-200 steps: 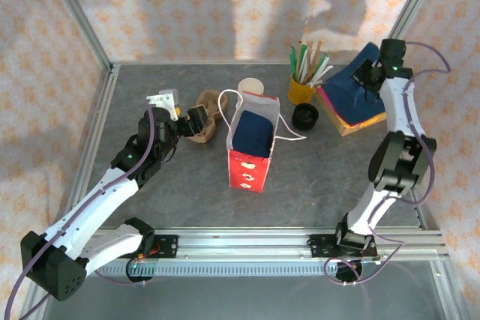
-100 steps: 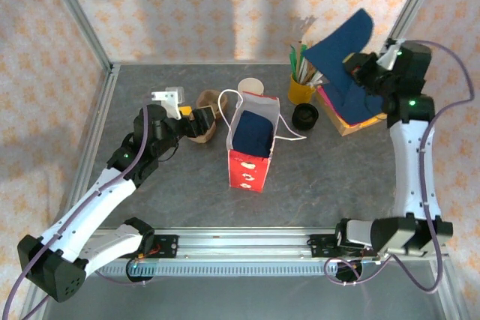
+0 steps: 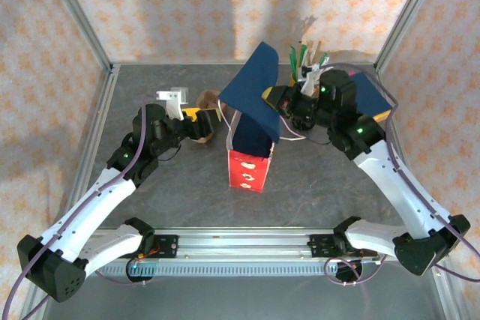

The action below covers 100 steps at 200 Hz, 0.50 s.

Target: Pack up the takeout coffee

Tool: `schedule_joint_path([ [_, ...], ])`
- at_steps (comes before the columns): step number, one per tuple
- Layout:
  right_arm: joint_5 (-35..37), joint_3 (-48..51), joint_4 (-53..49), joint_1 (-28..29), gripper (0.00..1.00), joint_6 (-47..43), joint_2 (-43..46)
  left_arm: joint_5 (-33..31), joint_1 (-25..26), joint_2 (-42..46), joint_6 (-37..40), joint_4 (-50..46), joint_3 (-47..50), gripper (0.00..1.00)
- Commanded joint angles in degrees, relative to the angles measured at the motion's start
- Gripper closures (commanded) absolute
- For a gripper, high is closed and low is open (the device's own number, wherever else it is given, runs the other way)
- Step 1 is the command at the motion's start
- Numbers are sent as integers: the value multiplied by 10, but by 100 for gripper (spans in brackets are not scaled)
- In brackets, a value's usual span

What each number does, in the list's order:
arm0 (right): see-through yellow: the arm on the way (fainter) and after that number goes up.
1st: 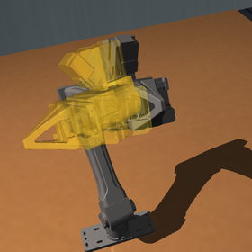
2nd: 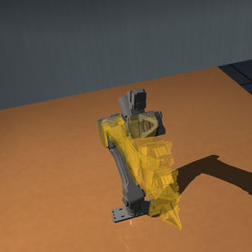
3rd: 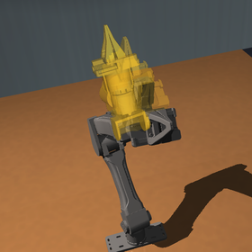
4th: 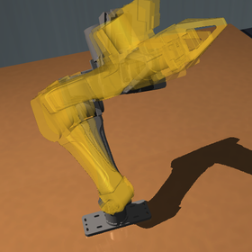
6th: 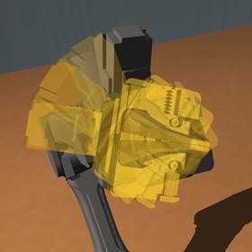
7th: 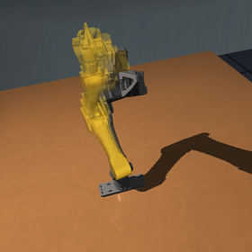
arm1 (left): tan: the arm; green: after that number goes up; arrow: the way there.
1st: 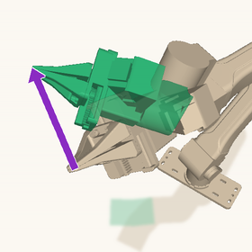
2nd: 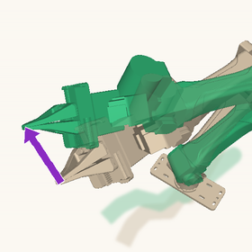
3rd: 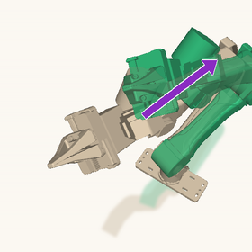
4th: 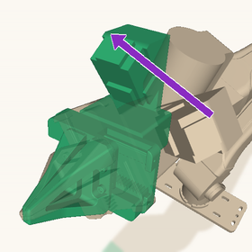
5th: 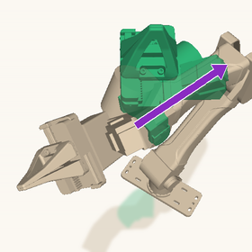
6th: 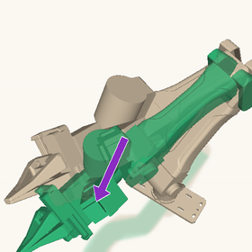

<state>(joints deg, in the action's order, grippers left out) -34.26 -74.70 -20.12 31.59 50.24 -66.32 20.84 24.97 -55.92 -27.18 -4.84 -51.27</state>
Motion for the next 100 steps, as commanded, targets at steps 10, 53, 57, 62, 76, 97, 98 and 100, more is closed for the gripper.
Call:
schedule_joint_path([
  [10,83,11,-2,42,100,2,-9,11,-6,-3,-4,20,6,17],
  [53,172,-32,-99,77,100,-34,-59,3,-5,-6,-2,15,9,17],
  [57,178,-36,-106,80,100,-36,-63,3,-6,-6,-2,15,10,17],
  [62,185,-40,-116,83,100,-38,-68,2,-6,-6,-1,15,10,17],
  [76,204,-48,-142,94,100,-44,-81,-2,-5,-7,0,15,12,17],
  [97,234,-54,-176,107,100,-49,-95,-5,-5,-7,1,16,15,17],
  [98,236,-55,-177,108,100,-49,-95,-5,-5,-8,1,16,15,17],
  [100,240,-55,-180,109,100,-49,-96,-5,-5,-8,1,16,15,17],
])
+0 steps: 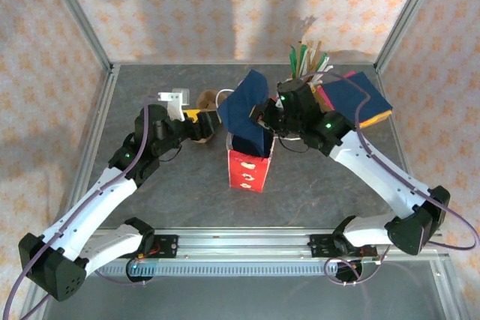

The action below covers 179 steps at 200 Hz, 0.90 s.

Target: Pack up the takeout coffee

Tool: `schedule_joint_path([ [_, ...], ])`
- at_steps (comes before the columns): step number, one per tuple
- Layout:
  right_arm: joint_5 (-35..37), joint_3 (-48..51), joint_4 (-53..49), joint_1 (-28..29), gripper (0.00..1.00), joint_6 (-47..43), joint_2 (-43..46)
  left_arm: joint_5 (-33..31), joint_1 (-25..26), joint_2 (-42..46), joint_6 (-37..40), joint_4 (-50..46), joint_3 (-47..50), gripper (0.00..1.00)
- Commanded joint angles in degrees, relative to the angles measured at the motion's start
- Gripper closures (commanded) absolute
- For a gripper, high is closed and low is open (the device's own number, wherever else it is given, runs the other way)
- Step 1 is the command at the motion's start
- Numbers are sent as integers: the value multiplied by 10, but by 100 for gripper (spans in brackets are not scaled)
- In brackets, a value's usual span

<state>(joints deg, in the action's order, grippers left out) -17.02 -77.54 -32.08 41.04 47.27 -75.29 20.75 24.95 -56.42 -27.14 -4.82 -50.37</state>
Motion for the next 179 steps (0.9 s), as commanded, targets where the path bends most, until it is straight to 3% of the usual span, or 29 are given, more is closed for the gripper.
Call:
schedule_joint_path([
  [1,68,-26,-61,15,100,-19,-7,-4,-6,-3,1,16,6,17],
  [92,119,-78,-189,41,100,-40,-92,-20,-5,-11,15,6,4,17],
  [179,138,-111,-248,60,96,-54,-164,-37,-6,-26,30,6,-2,17],
])
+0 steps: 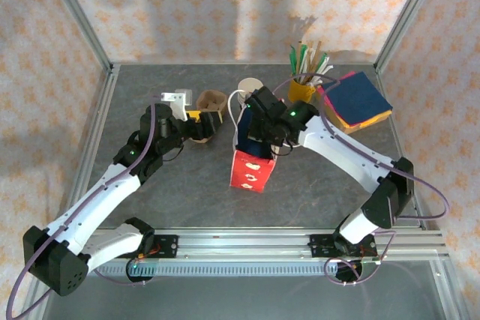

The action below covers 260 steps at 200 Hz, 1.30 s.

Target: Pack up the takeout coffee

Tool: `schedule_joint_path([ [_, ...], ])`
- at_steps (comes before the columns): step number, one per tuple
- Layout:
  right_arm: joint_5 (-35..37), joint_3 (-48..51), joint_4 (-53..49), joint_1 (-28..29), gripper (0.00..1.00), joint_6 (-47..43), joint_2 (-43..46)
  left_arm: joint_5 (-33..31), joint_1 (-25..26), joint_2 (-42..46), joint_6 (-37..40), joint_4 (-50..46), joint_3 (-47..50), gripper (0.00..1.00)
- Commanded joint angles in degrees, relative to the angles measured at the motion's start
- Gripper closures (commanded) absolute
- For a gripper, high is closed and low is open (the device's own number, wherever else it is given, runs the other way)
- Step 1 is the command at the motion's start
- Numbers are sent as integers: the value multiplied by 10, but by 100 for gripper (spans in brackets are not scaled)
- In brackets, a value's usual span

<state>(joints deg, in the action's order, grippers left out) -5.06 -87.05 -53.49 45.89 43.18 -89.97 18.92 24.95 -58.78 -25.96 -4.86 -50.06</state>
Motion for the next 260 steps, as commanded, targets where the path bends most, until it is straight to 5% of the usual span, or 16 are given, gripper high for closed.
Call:
schedule_joint_path([
  [1,18,-16,-33,11,96,-13,-18,-20,-6,-3,19,6,-5,17],
  [91,30,-93,-25,12,60,-41,-13,-75,-7,-8,30,11,-12,17],
  [206,30,-136,26,-2,62,-68,9,-143,-6,20,27,10,-15,17],
  [260,23,-138,111,-84,54,-146,84,-303,-15,44,42,35,-17,15],
])
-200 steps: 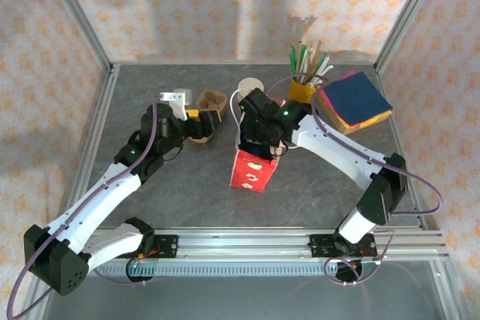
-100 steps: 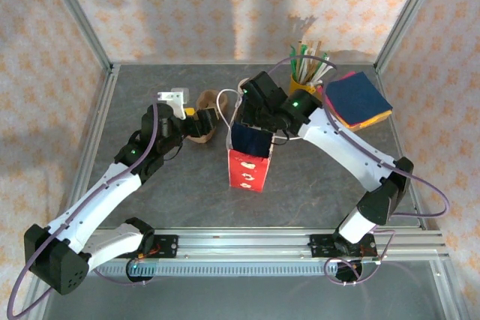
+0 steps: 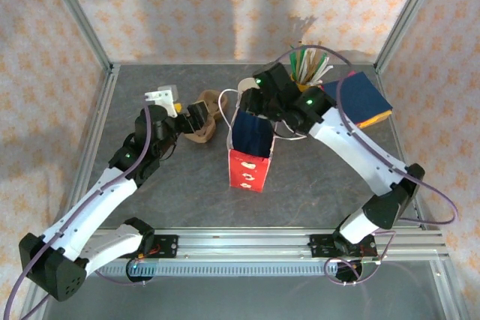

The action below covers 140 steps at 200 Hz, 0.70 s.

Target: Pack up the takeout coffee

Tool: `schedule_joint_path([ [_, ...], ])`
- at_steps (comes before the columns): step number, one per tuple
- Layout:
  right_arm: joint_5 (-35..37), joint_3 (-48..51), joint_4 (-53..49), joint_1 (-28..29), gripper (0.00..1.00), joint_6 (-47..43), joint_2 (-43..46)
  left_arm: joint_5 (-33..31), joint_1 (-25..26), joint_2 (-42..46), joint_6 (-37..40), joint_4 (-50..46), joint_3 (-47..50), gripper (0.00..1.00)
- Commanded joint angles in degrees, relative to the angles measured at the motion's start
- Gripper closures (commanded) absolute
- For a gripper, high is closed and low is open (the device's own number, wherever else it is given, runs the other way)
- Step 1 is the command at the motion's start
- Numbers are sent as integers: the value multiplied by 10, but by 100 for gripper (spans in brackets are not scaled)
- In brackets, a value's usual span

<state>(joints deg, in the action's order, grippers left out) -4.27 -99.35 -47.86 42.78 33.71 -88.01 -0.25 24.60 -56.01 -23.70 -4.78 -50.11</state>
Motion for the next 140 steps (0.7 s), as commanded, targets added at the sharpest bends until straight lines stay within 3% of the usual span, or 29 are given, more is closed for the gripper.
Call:
schedule_joint_path([
  [1,15,-15,54,-53,54,-51,65,-114,-11,17,20,35,-16,15],
  [33,79,67,137,-162,40,-135,150,-222,-45,13,39,94,16,11],
  [62,122,260,274,-280,20,-201,253,-259,-99,10,67,210,96,1],
  [82,126,393,362,-346,9,-213,299,-297,-119,0,99,290,156,1],
  [109,160,582,543,-382,0,-224,336,-363,-144,-21,140,386,228,1],
  [140,172,787,811,-395,0,-259,315,-377,-165,-46,197,536,331,1],
])
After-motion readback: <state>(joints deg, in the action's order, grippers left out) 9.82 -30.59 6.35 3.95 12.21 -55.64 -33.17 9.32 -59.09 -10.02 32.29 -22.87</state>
